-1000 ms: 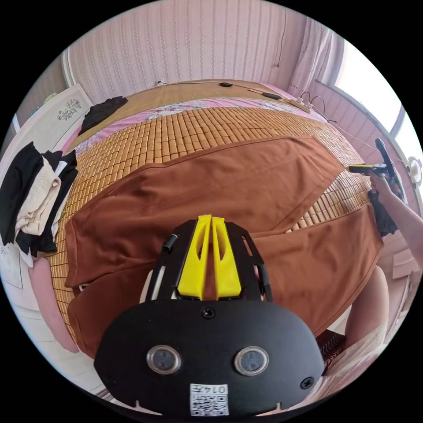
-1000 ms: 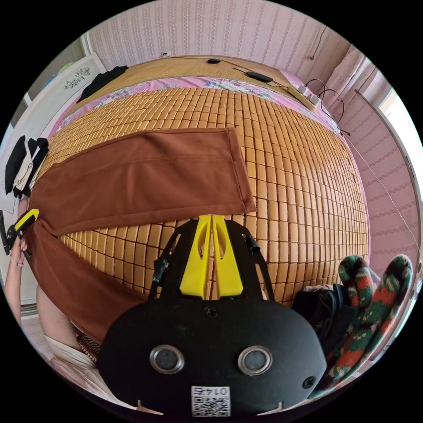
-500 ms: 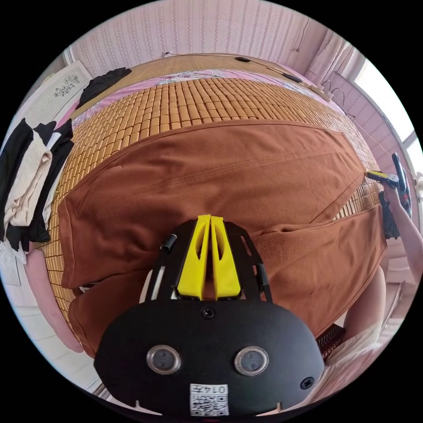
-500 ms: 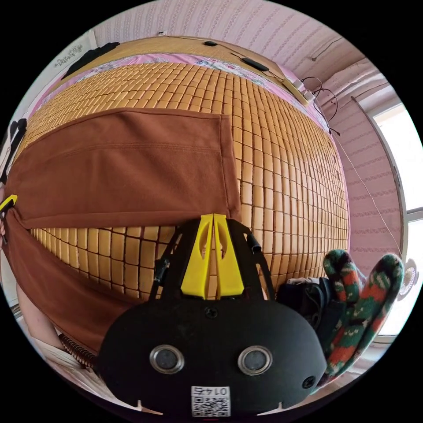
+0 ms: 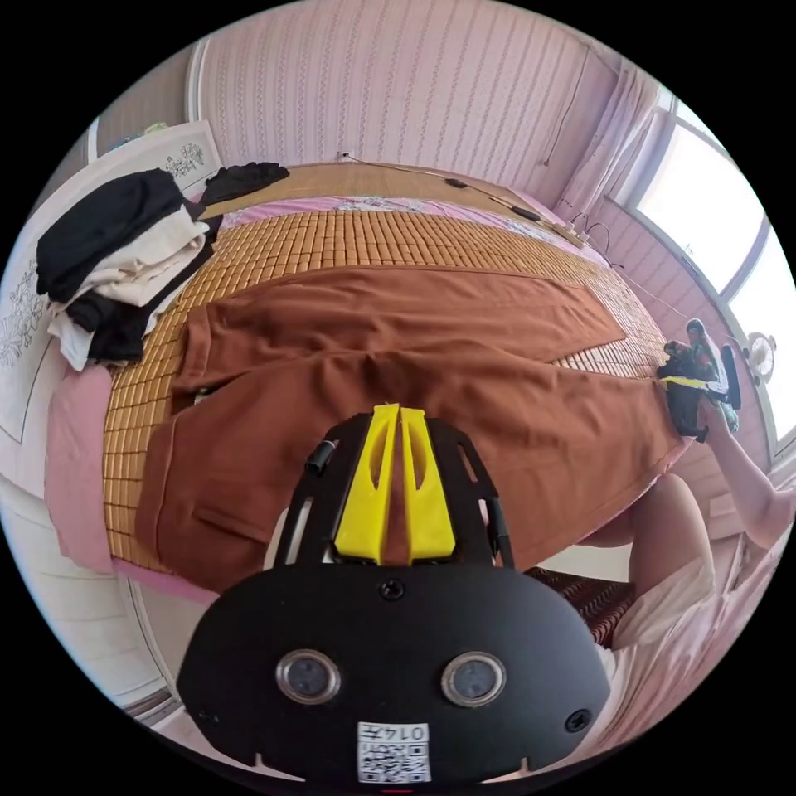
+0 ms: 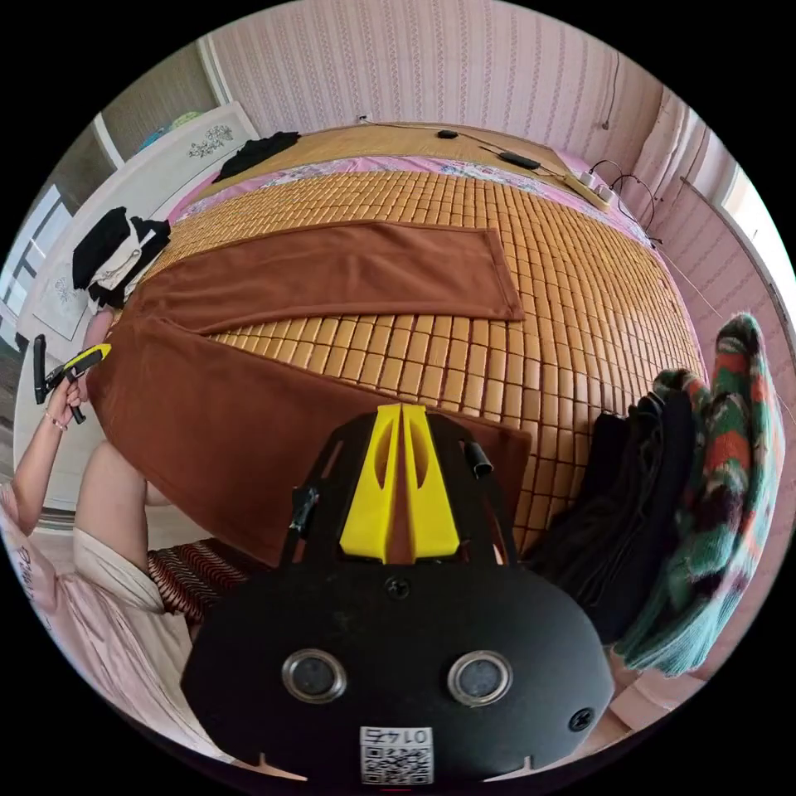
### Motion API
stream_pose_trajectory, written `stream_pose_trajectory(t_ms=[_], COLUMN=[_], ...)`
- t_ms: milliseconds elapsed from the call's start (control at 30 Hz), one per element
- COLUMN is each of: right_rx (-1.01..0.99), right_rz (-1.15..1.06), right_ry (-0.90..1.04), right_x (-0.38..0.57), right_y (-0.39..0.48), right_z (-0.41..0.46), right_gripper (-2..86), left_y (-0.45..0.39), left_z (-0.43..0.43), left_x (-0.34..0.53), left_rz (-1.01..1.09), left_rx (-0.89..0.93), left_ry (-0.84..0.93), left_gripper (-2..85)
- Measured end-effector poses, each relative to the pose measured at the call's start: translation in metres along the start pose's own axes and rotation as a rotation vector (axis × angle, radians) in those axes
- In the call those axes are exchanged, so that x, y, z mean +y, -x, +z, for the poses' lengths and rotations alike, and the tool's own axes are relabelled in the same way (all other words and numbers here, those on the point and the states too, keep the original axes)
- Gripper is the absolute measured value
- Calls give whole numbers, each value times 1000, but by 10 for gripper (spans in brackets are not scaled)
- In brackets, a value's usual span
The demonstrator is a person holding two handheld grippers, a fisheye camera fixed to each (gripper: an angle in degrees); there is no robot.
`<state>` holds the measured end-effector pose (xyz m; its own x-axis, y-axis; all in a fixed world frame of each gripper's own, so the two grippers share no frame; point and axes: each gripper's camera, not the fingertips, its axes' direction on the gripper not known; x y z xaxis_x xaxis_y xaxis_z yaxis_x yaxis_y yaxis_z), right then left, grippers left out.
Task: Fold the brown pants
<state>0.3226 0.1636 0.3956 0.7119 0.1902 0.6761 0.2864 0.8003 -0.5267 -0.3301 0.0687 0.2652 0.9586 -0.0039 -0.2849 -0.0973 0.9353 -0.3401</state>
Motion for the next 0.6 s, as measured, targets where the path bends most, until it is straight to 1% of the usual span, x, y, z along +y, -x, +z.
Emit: stream_pose_trajectory(t_ms=[67,100,167,267,367,500,600], right_rx=[-10,-4,73,71,69,90,74], right_rz=[-40,-50,-55,-31,-19,-168,-321], right_ry=[111,132,198,168,263,203,139], right_x=[45,53,73,81,74,54,22], right_y=[32,40,58,64,73,125,190], right_z=[32,40,71,91,109,108,109], right_gripper=[-6,-6,-8,-7,-5,-3,0], left_y=[23,38,57,78,96,123,146], left_z=[-20,-32,-50,-76,-98,-123,-136], left_x=[35,55,80,109,127,134,124], left_rz=[-79,-137,-198,-254,-287,-290,-276], left_rx=[-18,-26,-28,-52,-41,-37,-16], left_ry=[23,30,32,17,-9,-48,-82], left_gripper=[-7,-7,-7,-8,-4,17,31])
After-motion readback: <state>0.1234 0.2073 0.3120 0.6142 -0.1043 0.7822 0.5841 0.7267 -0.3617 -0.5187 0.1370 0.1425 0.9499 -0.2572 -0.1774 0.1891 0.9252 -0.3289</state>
